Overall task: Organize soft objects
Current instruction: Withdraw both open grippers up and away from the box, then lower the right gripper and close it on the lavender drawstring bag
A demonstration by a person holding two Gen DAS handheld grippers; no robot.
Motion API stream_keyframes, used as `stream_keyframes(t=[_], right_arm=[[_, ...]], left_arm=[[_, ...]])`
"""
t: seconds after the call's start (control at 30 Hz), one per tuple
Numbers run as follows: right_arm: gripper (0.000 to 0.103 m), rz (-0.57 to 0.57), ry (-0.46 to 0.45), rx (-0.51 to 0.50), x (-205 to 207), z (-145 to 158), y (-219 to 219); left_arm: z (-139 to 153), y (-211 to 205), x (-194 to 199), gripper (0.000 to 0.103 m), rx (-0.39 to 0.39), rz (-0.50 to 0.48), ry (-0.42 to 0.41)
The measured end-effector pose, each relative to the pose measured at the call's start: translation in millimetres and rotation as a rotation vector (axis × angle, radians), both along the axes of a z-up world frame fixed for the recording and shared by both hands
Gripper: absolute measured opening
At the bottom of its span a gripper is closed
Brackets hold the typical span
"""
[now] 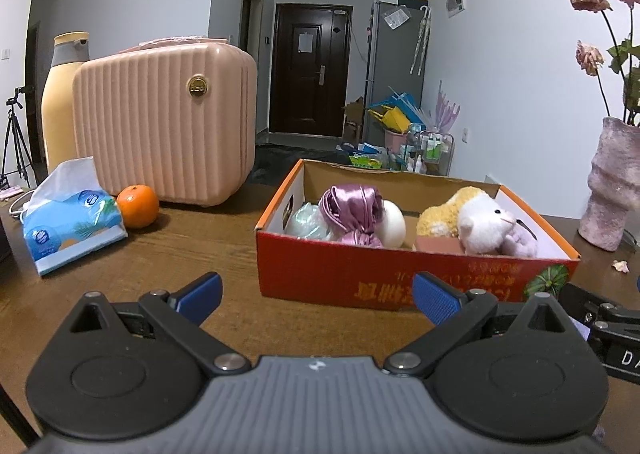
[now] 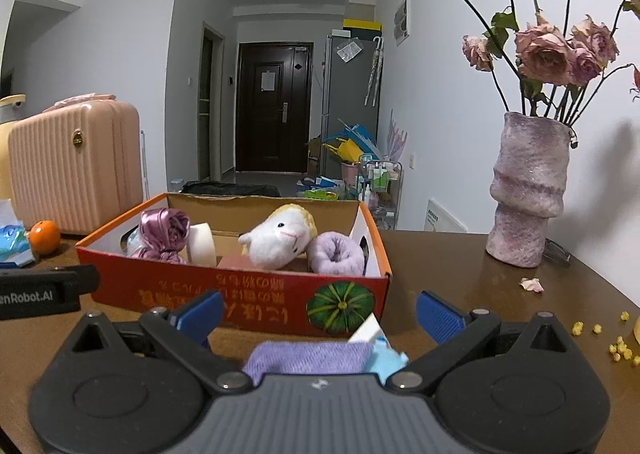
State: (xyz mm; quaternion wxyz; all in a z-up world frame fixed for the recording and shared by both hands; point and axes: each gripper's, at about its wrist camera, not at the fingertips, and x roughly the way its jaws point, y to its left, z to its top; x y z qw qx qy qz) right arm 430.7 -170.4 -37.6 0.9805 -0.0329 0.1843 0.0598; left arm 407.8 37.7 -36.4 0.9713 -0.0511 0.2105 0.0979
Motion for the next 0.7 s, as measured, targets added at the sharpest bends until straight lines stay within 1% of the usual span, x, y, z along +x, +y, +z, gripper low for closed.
stream_keyframes(t=[0.33,0.7], right_arm=[[0.103,0.017,-0.001,-0.024,-38,-5,-3],[0.103,0.053,0.013,-0.038,-80,-12,-8]], left_arm=[[-2,-4,-31,0.103,0.004,-0.024,0.016],[-6,-6,-69,0.103,0.002,-0.075,0.045]])
